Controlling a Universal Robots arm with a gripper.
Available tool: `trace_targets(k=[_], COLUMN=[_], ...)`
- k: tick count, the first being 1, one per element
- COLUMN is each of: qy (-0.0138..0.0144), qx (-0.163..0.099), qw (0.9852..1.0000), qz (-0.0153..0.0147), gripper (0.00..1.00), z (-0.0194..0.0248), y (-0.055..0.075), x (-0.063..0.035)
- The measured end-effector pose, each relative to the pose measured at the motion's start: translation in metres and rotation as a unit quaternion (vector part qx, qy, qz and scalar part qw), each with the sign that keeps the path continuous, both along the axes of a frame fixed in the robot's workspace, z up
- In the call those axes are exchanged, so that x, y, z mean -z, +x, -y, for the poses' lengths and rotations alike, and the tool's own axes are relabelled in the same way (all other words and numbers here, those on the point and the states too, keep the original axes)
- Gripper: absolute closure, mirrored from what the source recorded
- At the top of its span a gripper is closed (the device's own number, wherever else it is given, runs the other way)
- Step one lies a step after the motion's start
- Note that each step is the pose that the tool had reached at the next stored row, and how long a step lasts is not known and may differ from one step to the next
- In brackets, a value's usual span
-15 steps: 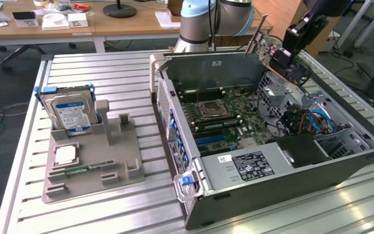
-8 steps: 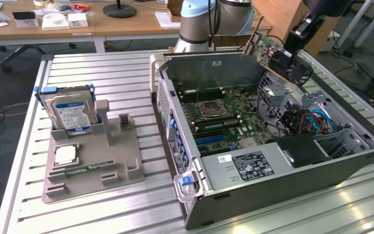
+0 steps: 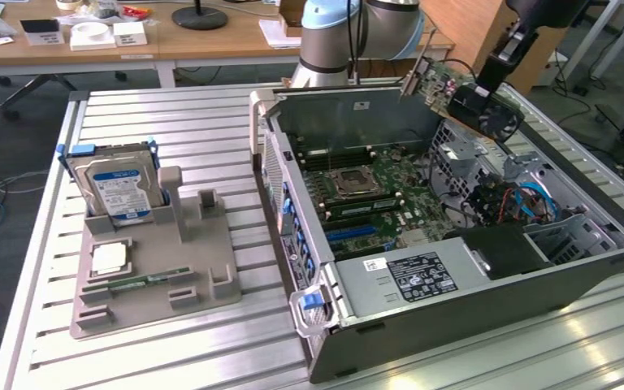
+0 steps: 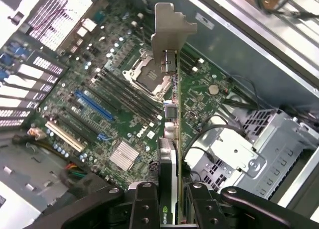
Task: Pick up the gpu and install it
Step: 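Insert the gpu into the slot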
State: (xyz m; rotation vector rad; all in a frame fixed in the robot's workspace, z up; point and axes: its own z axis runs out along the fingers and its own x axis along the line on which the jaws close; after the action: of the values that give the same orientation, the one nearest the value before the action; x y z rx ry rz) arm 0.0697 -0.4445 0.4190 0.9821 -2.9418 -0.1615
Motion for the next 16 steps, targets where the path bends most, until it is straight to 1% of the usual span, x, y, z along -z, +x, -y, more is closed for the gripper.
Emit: trace_targets(k=[4, 8, 11, 16], qy=[0.0, 0.0, 0.0, 0.0], qx=[-0.029, -0.056, -0.077, -0.111], qw=[0.9996, 0.9984, 0.997, 0.9939], qz=[0.0, 0.0, 0.0, 0.0], gripper=[0.73, 0.73, 0.73, 0.73], z=[0.0, 0.0, 0.0, 0.0], y=[0.0, 0.0, 0.0, 0.0], x=[0.0, 0.0, 0.0001, 0.0001])
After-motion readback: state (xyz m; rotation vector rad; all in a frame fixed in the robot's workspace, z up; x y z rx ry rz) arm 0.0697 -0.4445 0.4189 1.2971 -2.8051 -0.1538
